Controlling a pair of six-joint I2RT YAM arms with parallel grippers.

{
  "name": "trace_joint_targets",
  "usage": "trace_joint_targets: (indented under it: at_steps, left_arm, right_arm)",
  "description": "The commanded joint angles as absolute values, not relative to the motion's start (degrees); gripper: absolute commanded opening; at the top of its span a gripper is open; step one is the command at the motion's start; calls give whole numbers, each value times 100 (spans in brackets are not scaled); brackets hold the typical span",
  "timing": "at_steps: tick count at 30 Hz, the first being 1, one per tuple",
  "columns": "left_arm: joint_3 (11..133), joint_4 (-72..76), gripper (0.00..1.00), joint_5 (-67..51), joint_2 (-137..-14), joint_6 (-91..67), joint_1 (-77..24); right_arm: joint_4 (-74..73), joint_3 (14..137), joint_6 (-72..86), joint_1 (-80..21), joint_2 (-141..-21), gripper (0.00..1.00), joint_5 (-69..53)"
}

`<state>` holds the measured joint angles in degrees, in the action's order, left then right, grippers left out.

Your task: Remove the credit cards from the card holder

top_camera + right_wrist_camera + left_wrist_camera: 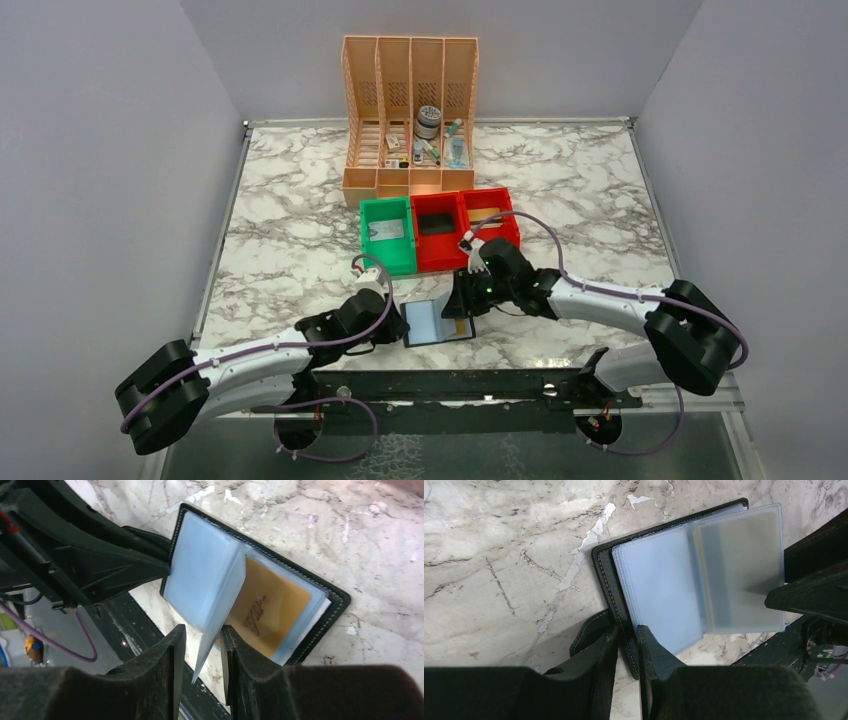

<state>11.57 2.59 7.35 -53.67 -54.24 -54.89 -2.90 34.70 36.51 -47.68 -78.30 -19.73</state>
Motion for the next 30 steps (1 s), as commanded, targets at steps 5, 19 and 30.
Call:
trace_joint_targets:
  at_steps: [5, 19, 30]
  left_arm:
    - [1204, 11, 20, 768, -5234, -5405, -5528]
    - [1205, -1305, 45, 980, -3708, -5733, -5554]
    - [1613, -785, 52, 509, -4000, -5276, -5546]
  right_arm:
    - [618, 3824, 4019, -4799, -8239, 34, -3385]
    - [765, 4153, 3582, -4799, -8923, 36, -3961]
    - [301, 3672, 3712, -4786, -8075, 35, -1978]
